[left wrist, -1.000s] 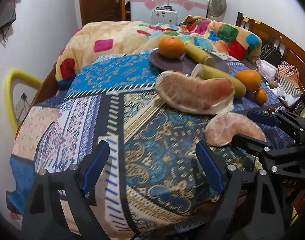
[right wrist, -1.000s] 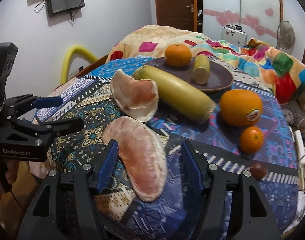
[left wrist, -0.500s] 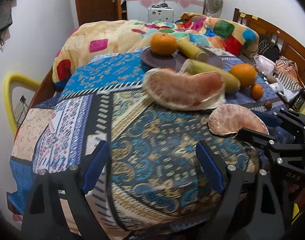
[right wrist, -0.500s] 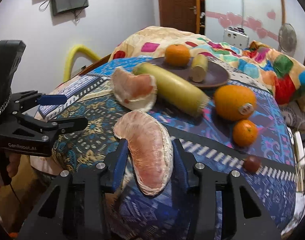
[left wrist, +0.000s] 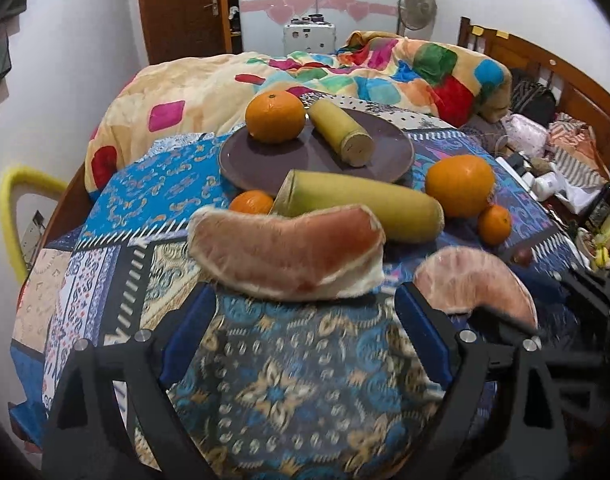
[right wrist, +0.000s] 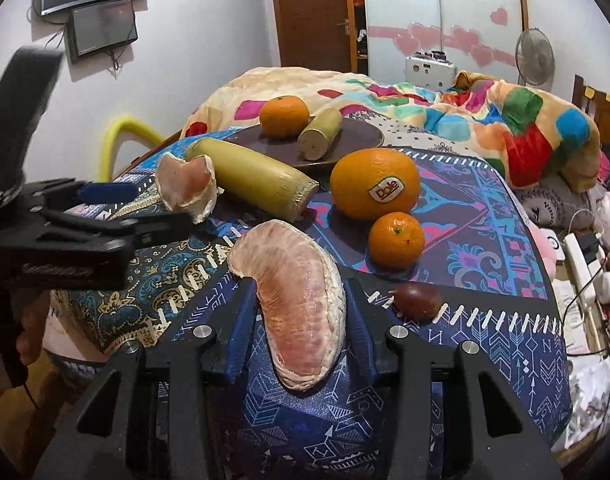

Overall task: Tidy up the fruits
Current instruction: 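Grasp another pomelo segment with left gripper while right gripper holds its segment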

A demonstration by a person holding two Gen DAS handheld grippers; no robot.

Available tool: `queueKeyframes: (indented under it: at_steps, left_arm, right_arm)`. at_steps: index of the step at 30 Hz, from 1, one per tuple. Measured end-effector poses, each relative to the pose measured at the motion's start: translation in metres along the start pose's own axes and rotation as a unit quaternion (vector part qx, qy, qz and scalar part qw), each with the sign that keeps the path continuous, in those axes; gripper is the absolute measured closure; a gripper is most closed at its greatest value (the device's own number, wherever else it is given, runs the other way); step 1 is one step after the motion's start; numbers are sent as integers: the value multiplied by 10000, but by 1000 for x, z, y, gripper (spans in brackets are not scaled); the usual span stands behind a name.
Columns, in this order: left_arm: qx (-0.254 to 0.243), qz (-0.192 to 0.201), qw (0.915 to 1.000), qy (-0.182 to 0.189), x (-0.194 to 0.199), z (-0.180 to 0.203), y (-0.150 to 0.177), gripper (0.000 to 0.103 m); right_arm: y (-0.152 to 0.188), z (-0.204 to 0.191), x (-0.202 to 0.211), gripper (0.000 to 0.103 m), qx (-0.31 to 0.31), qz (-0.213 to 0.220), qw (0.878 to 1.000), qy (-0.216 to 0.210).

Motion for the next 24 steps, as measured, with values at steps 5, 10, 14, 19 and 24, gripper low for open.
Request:
queueKeyframes:
  at_steps: [5,10,14,19,24]
  left_arm:
    - [259,-49,9996,-65,-17,4,-8,11]
    - [497,27,9985,-224,-22,0,-8,22]
    - [445,-12,9990,17,-11,-8,2,43]
    - [338,-68,9994,83,13,-22,23,78]
    - [399,-155,9990,108,34,-48,42,88]
  right_arm:
    - [3,5,0,62,-66,49,9999,-141]
    - [4,5,0,62,-27,95,9998,-158]
    - [4,7,0,62,-77,99,9997,-227]
    - [5,7,1,62,-87,90,9997,-220]
    - [4,7,1,62,-78,49,9998,-191]
Point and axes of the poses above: each gripper's, at about its wrist camera, not at the fingertips, and x roughly against the way its jaws point, z to its right, y to its underside, the point moved 1 cm from there along -x, roughly the way its jaws point, and after that the axes turned 6 degrees about y, right-handed, at the moved point
